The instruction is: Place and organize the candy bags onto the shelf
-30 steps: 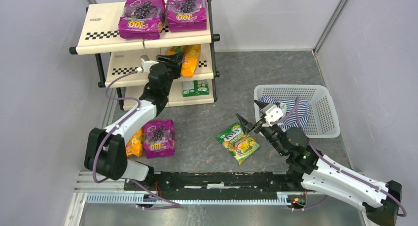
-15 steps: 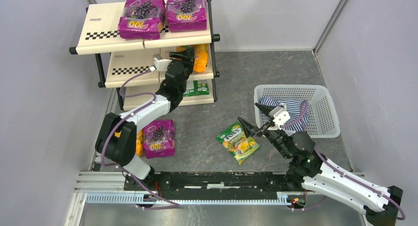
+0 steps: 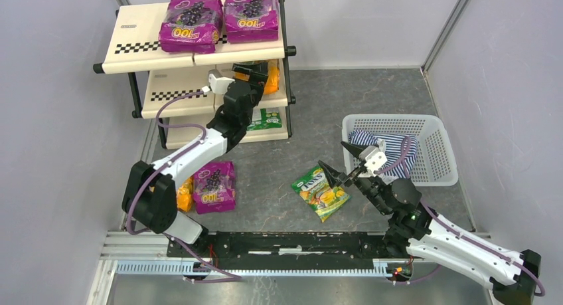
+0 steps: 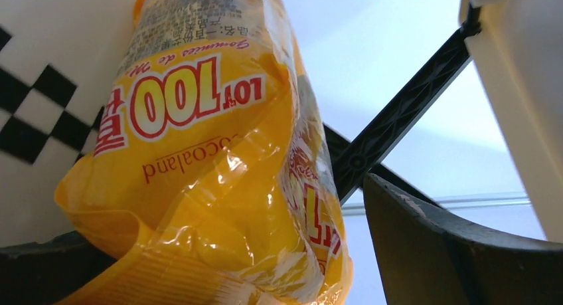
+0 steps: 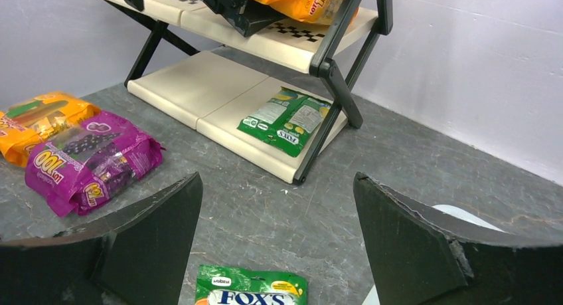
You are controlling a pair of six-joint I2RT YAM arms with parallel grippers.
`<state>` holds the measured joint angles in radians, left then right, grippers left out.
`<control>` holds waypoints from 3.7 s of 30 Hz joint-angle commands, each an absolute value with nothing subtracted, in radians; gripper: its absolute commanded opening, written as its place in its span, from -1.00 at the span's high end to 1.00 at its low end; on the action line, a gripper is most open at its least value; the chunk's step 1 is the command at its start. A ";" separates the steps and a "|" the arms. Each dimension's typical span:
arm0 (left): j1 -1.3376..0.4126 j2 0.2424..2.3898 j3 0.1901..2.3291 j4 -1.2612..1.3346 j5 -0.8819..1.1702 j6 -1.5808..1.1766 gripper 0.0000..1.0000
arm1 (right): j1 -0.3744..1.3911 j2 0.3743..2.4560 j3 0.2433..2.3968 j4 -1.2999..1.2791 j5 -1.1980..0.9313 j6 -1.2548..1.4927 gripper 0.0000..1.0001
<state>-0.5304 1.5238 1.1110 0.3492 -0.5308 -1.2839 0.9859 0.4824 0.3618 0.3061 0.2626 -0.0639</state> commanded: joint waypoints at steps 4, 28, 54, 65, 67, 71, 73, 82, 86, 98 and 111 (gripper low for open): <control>-0.543 1.439 1.106 0.180 -0.441 -1.222 -0.91 | 0.983 0.498 0.348 0.376 0.250 -0.048 -0.83; -0.520 1.139 0.950 -0.061 -0.207 -1.228 -0.89 | 0.983 0.508 0.335 0.380 0.257 -0.041 -0.83; -0.463 1.312 1.079 0.050 -0.221 -1.128 0.12 | 0.983 0.519 0.329 0.373 0.270 -0.055 -0.84; -0.455 1.330 1.107 0.032 -0.224 -1.129 0.05 | 0.983 0.533 0.328 0.373 0.267 -0.057 -0.85; -0.451 1.304 1.096 0.010 -0.235 -1.113 -0.07 | 0.983 0.539 0.330 0.370 0.265 -0.055 -0.85; -0.438 1.230 1.056 -0.063 -0.237 -1.079 -0.31 | 0.983 0.562 0.333 0.364 0.257 -0.052 -0.85; -0.436 1.177 1.038 -0.115 -0.234 -1.049 -0.38 | 0.983 0.578 0.343 0.358 0.243 -0.049 -0.86; -0.434 1.016 1.047 -0.418 -0.154 -0.807 -0.97 | 0.983 0.704 0.384 0.321 0.160 -0.003 -0.86; -0.434 0.960 0.975 -0.494 -0.053 -0.759 -1.00 | 0.983 0.841 0.419 0.269 0.091 0.038 -0.88; -0.436 0.793 0.702 -0.443 0.156 -0.740 -1.00 | 1.005 1.335 0.669 -0.084 0.045 0.100 -0.96; -0.436 0.779 0.661 -0.429 0.276 -0.701 -1.00 | 1.008 1.306 0.603 -0.225 0.292 0.146 -0.88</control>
